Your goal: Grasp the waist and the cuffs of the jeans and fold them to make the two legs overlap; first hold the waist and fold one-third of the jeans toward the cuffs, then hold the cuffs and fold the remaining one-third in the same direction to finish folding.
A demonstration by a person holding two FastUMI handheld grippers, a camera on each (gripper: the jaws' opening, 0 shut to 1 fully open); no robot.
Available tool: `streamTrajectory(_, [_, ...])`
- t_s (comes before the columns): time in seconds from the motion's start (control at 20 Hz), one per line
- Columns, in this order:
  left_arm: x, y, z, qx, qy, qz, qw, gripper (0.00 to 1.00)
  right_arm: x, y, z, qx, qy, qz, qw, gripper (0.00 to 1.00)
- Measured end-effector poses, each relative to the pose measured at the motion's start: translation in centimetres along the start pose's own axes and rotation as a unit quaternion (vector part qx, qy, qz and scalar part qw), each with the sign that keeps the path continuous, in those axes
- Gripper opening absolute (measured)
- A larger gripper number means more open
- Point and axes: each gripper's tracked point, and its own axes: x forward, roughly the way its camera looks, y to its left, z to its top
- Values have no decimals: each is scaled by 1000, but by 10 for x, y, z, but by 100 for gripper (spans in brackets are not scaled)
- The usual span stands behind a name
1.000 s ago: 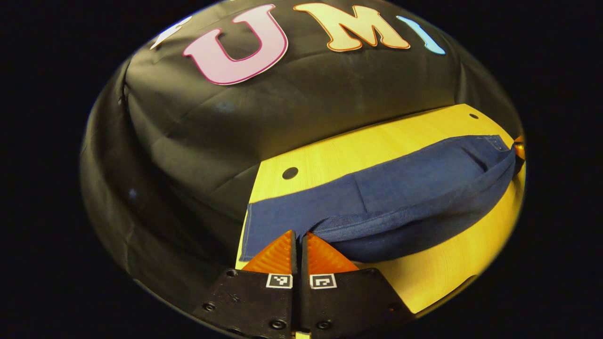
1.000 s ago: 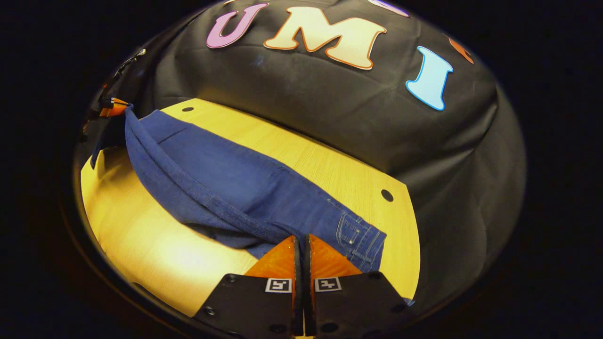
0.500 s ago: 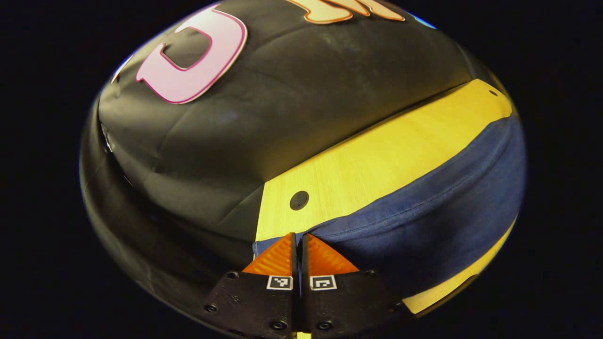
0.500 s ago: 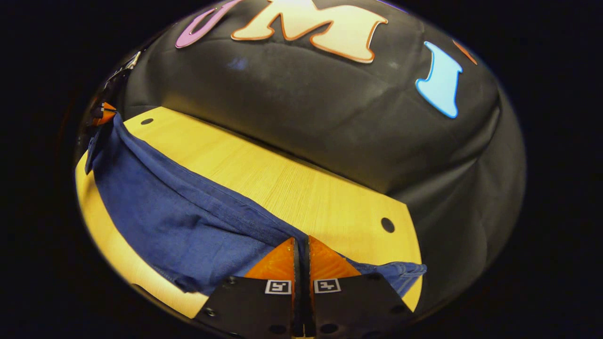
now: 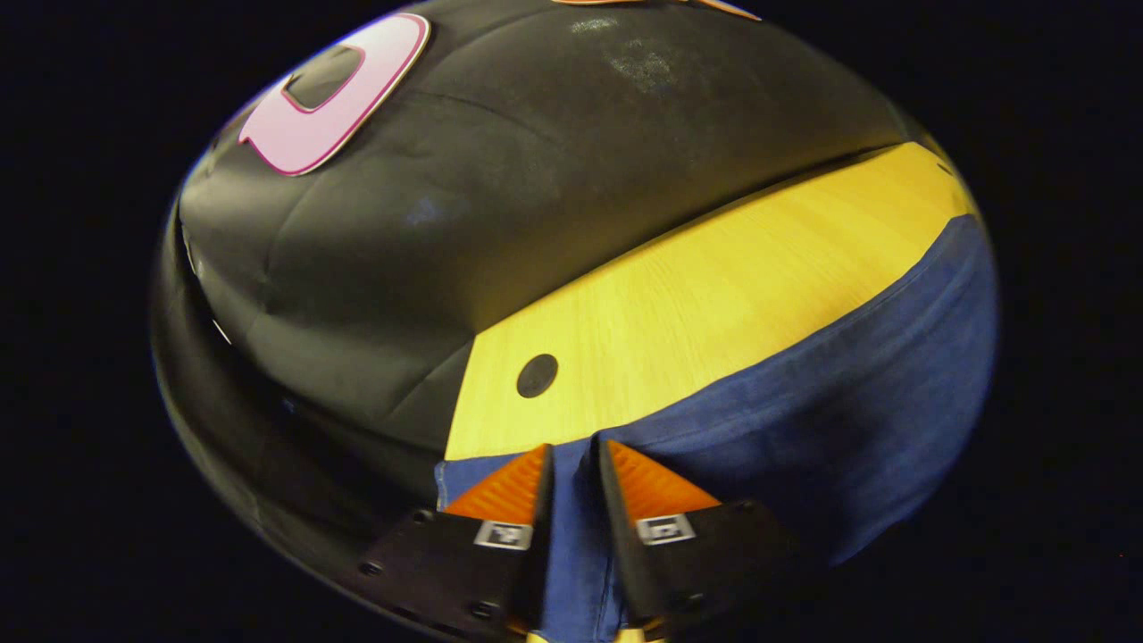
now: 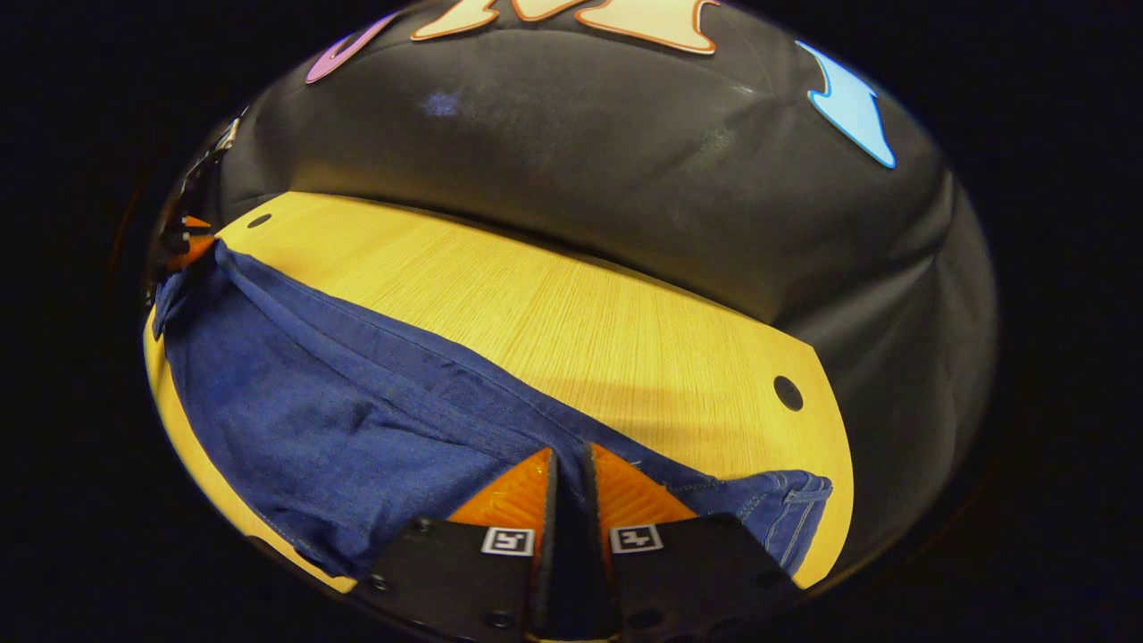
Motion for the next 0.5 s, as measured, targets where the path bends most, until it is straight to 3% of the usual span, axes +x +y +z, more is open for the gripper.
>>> streamTrajectory(0.15, [-19,2,14,-29,-19,5,999,90,-9,-7,8,31,-10,14,999,100])
streamTrajectory(0.2, [-24,5,16,-39,-26,7,999,94,-14,-10,12,48,-14,18,999,100])
streamTrajectory(0.35, [-51,2,29,-80,-45,-10,996,95,-48,-30,15,99,-28,15,995,100])
streamTrajectory(0.5, [-67,9,46,-130,-66,-24,989,95,-79,-71,0,132,-34,-10,991,100])
